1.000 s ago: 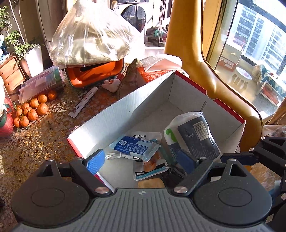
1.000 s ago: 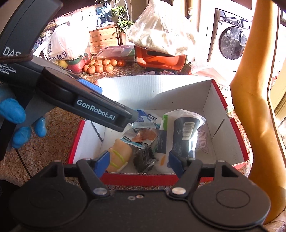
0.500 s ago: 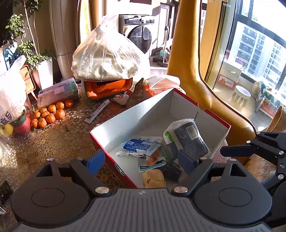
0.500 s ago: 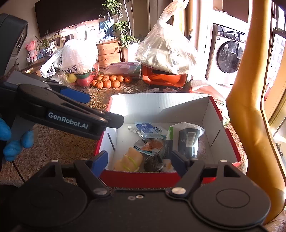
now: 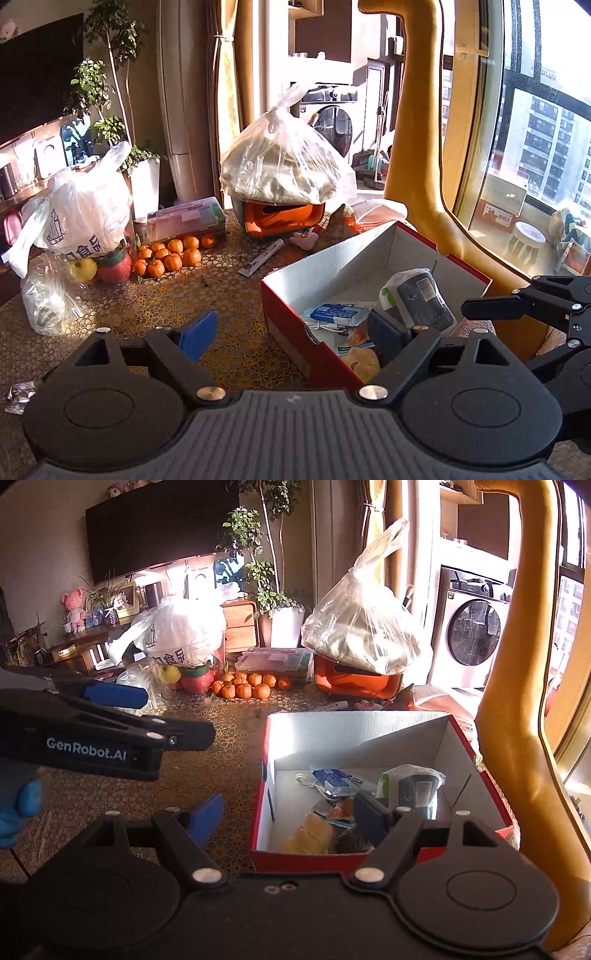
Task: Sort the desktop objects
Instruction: 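Withdraw both grippers up from the box, then move both grippers over the table toward the foil and black snack packets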
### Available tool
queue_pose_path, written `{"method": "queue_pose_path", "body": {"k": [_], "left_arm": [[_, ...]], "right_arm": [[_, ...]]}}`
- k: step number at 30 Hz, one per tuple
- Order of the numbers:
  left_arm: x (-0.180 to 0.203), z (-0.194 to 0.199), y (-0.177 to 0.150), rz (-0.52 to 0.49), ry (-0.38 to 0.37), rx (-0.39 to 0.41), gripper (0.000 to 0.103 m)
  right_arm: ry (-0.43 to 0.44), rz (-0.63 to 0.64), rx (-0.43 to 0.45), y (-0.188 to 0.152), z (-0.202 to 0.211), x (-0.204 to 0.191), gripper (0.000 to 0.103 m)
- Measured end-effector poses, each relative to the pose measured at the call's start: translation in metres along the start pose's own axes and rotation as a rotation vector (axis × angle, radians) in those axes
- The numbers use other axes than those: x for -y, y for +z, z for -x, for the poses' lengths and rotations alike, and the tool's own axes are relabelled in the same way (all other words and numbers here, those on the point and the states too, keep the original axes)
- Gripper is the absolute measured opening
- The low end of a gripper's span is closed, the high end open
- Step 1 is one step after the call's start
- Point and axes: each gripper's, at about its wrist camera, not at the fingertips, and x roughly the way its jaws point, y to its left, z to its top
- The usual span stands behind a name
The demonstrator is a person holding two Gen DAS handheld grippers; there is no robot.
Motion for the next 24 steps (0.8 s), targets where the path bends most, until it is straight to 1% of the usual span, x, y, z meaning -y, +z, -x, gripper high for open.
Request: {"method": "queue_pose_path", "body": {"k": [6, 12, 15, 18, 21, 24], "left_arm": [[-0.018, 0.024, -0.017, 0.015, 0.072, 0.047, 0.089], [-0.040, 0.045, -0.032, 0.037, 0.119, 0.076, 0.089], [-0.052, 0.057, -0.040, 0.047, 0.153, 0.103, 0.089], [-0.067, 0.069, -0.048, 0.072, 0.170, 0.115, 0.089], [-0.078, 0.078, -0.055, 0.082, 0.203, 0.129, 0.089], [-0.090, 0.086, -0.061, 0.100, 0.222, 0.133, 0.089]], "right_arm": [[0.011, 0.025, 0.015, -0.002, 0.000, -0.026, 0.078], [0.027, 0.051, 0.028, 0.002, -0.002, -0.050, 0.079], [0.025, 0.064, 0.056, 0.004, -0.001, -0.063, 0.079], [0.047, 0.092, 0.075, 0.005, -0.001, -0.080, 0.079], [0.060, 0.128, 0.091, 0.007, -0.003, -0.099, 0.079], [0.081, 0.150, 0.091, 0.009, -0.007, -0.116, 0.080]]}}
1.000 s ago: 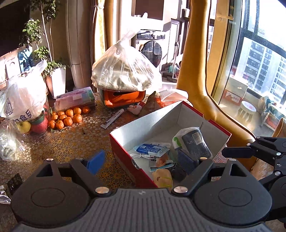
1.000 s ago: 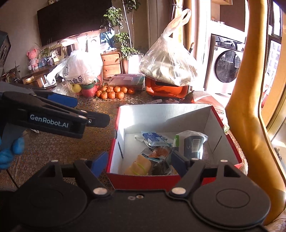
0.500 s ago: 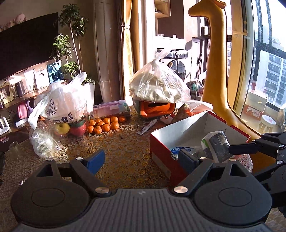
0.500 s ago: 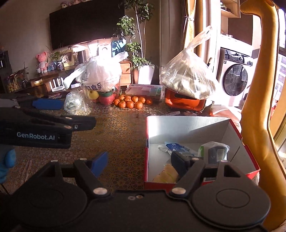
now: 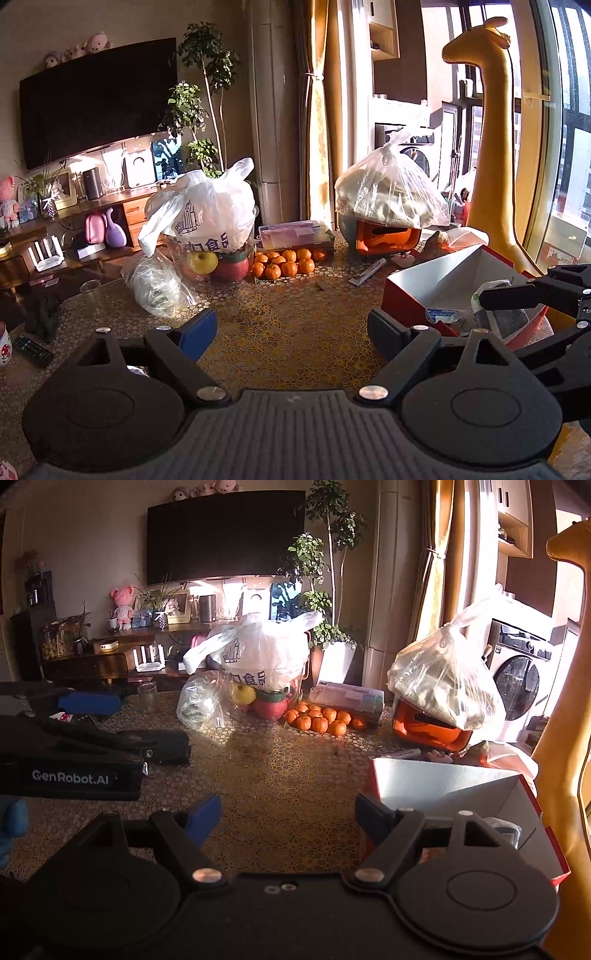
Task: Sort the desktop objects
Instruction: 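Move both grippers over the table toward the foil and black snack packets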
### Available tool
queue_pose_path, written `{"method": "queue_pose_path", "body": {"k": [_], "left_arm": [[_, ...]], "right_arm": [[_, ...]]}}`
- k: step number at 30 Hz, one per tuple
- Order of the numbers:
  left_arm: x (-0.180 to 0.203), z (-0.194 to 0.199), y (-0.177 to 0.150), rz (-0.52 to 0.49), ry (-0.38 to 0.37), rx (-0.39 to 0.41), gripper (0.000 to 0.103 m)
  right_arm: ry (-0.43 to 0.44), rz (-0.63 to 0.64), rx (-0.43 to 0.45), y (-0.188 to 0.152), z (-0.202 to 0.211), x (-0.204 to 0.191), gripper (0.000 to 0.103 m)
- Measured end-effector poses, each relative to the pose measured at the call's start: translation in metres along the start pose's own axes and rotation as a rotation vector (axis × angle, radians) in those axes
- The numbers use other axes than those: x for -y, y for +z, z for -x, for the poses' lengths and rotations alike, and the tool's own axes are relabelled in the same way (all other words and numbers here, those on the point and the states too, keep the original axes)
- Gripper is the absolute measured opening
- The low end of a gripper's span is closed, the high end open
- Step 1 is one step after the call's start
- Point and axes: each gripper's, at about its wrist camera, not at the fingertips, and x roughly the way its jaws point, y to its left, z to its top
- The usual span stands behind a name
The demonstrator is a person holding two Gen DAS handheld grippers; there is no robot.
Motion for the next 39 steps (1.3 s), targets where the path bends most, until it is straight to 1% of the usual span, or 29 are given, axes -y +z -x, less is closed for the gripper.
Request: {"method": "queue_pose_path", "body": {"k": [6, 12, 20, 23, 24, 26, 27, 29, 32, 39], "left_arm": [[-0.031, 0.007, -0.009, 0.043, 0.039, -0.001, 0.089], [-0.062, 0.007, -0.021, 0.079, 0.094, -0.003, 0.089], [-0.096, -0.005, -0.041, 0.092, 0.173, -0.016, 0.089], [-0.111, -0.014, -0.048, 0.110, 0.193, -0.035, 0.089], [-0.116, -0.017, -0.051, 0.120, 0.196, -0.040, 0.090], [-0.125, -0.022, -0.056, 0.136, 0.211, -0.042, 0.102], [-0.129, -0.024, -0.058, 0.139, 0.216, -0.040, 0.103], [-0.136, -0.028, -0.062, 0.150, 0.226, -0.040, 0.103], [-0.151, -0.039, -0.069, 0.184, 0.234, -0.053, 0.103], [-0.172, -0.063, -0.082, 0.222, 0.276, -0.077, 0.103]], "right_arm": [[0.039, 0.009, -0.008, 0.005, -0.015, -0.024, 0.081], [0.054, 0.027, -0.013, 0.010, -0.032, -0.046, 0.081], [0.080, 0.060, -0.020, 0.016, -0.060, -0.070, 0.081], [0.092, 0.075, -0.020, 0.019, -0.071, -0.076, 0.082], [0.095, 0.075, -0.020, 0.020, -0.075, -0.077, 0.082], [0.101, 0.073, -0.019, 0.022, -0.083, -0.079, 0.082], [0.106, 0.069, -0.017, 0.024, -0.088, -0.079, 0.083], [0.119, 0.063, -0.010, 0.027, -0.097, -0.081, 0.087], [0.136, 0.056, -0.003, 0.032, -0.111, -0.084, 0.090], [0.158, 0.065, -0.013, 0.037, -0.147, -0.092, 0.090]]}}
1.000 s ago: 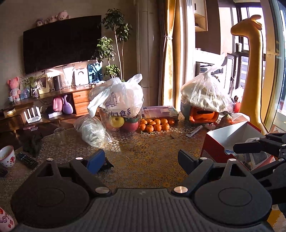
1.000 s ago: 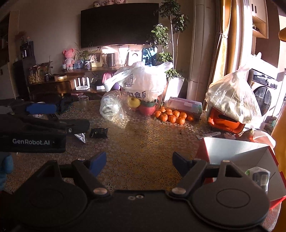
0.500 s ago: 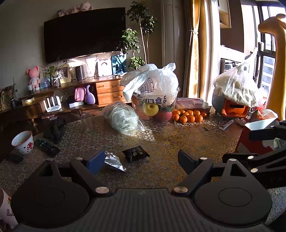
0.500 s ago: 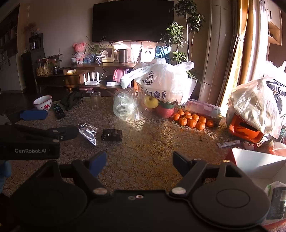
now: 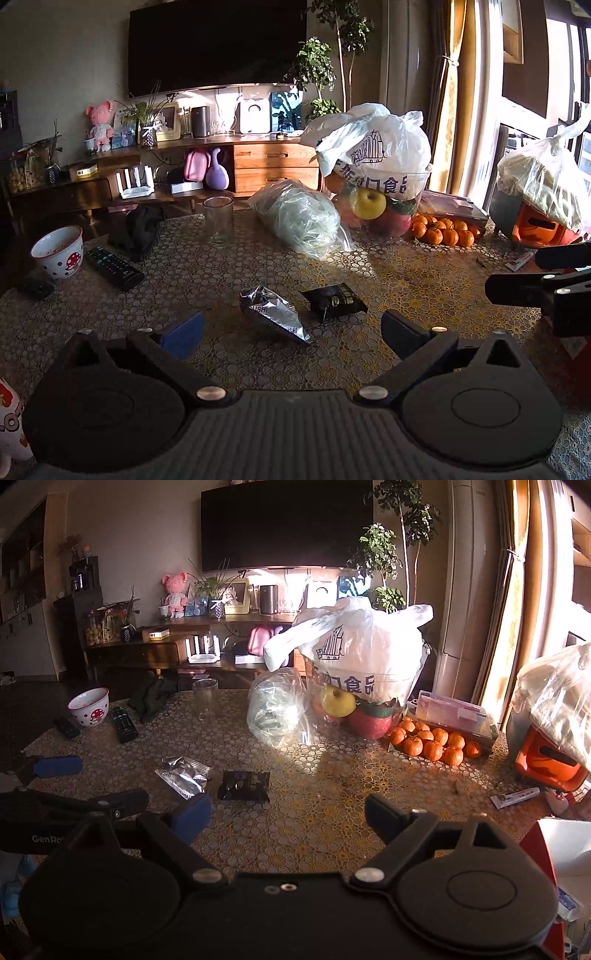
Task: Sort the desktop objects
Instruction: 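Move both grippers over the table toward the foil and black snack packets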
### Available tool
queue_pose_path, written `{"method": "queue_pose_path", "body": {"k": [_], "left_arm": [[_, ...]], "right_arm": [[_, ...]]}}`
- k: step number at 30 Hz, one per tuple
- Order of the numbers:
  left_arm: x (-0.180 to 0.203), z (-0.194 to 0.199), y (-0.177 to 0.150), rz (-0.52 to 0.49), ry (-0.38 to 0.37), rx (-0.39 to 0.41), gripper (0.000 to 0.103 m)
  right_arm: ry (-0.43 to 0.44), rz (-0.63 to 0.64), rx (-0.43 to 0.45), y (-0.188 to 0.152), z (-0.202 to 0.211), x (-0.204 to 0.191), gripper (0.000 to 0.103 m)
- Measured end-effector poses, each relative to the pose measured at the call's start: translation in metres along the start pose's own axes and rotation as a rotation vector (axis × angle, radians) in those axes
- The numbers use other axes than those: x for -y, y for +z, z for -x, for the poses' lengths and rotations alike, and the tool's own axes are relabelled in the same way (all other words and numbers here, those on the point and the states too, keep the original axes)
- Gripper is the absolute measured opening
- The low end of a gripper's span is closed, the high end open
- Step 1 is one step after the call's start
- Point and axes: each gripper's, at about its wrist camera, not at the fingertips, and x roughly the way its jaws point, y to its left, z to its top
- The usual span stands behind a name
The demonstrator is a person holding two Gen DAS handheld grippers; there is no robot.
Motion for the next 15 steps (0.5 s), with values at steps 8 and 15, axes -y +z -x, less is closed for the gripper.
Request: {"method": "queue_pose_path", "body": {"k": [8, 15], "left_arm": [[-0.005, -0.035, -0.002, -0.017, 0.028, -0.004, 0.103], [-0.005, -0.065, -0.003, -0.053, 0.029, 0.002, 0.103]], "right_arm": [[0.025, -0.001, -0.023, 0.004, -0.039, 0.000, 0.090], [0.056, 0.000, -0.040, 0.009, -0.073, -0.002, 0.090]]}}
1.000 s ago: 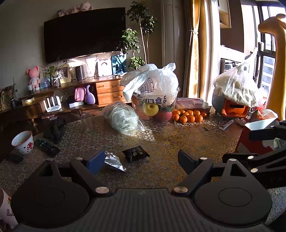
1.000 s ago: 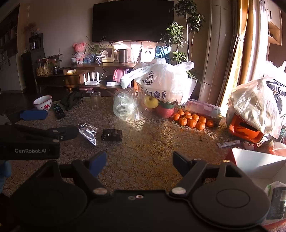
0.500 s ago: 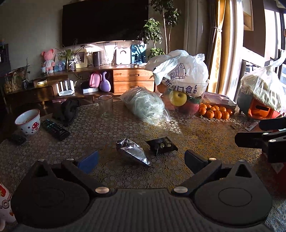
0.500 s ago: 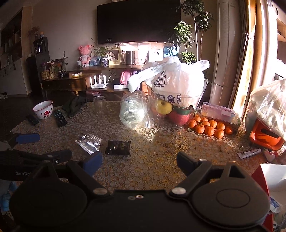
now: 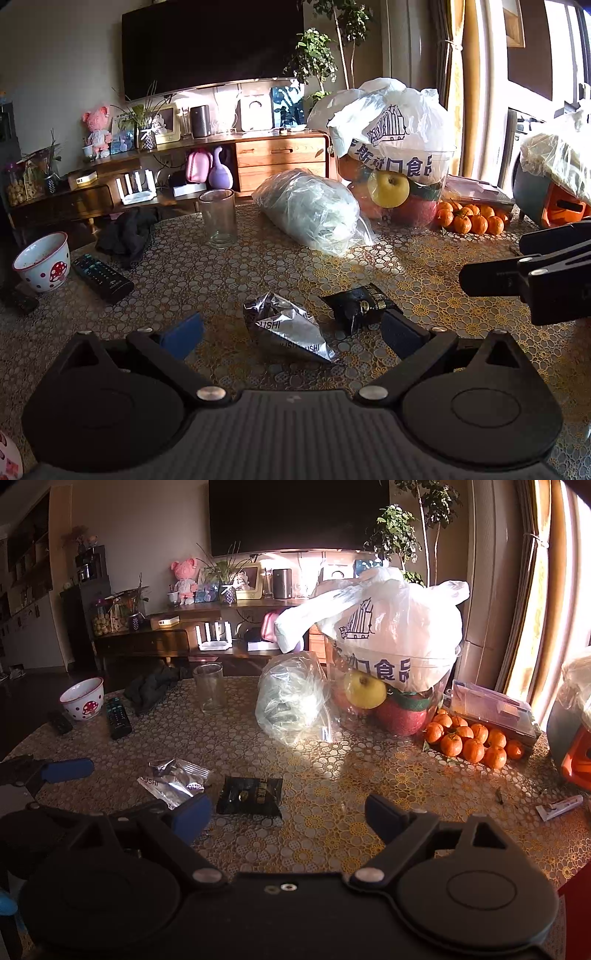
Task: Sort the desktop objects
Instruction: 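Move both grippers over the table toward the foil and black snack packets, then grasp the silver foil packet with the left gripper while the right gripper grasps the black packet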
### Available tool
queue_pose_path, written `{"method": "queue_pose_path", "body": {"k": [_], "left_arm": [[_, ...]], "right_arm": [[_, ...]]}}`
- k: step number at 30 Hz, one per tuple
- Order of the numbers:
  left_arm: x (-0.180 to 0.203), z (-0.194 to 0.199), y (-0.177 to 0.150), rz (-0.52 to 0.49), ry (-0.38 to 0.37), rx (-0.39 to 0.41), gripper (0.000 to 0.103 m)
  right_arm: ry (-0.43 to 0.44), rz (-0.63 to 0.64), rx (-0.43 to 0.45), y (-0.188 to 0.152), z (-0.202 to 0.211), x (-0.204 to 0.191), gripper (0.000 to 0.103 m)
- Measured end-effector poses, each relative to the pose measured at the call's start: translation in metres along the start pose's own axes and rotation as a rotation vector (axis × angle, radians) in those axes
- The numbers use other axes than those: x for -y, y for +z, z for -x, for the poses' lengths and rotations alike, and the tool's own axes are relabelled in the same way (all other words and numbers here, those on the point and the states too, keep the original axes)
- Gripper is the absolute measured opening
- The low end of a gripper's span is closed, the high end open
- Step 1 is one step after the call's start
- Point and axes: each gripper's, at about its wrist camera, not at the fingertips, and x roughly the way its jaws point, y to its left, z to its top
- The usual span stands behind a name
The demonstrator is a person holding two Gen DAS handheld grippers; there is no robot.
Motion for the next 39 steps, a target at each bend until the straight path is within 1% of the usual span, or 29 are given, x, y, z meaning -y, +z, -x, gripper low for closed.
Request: {"method": "queue_pose_path", "body": {"k": [6, 9, 10, 14, 21, 27, 31, 36, 39], "left_arm": [[-0.004, -0.028, -0.004, 0.020, 0.005, -0.030, 0.103], [-0.006, -0.038, -0.006, 0.021, 0.011, -0.038, 0.103], [-0.007, -0.041, -0.007, 0.024, 0.013, -0.041, 0.103], [-0.008, -0.055, -0.012, 0.026, 0.014, -0.065, 0.103], [-0.010, -0.068, -0.018, 0.029, 0.011, -0.080, 0.103], [-0.013, -0.076, -0.018, 0.036, 0.025, -0.082, 0.103], [-0.011, -0.080, -0.017, 0.020, 0.028, -0.080, 0.103], [-0.011, -0.087, -0.015, 0.010, 0.034, -0.084, 0.103], [-0.012, -0.090, -0.017, 0.018, 0.027, -0.088, 0.103]], "right_arm": [[0.030, -0.006, -0.016, 0.003, -0.032, -0.001, 0.092], [0.056, -0.010, -0.012, 0.003, -0.045, -0.002, 0.101], [0.061, -0.007, -0.007, 0.004, -0.049, -0.004, 0.103], [0.079, -0.001, -0.017, 0.006, -0.066, -0.010, 0.103], [0.090, 0.027, -0.062, 0.004, -0.096, -0.019, 0.103], [0.048, 0.059, -0.094, 0.003, -0.115, -0.019, 0.103], [0.061, 0.043, -0.113, 0.003, -0.122, -0.017, 0.102], [0.054, 0.030, -0.129, 0.002, -0.131, -0.016, 0.099], [0.043, 0.024, -0.139, 0.001, -0.136, -0.015, 0.094]]}}
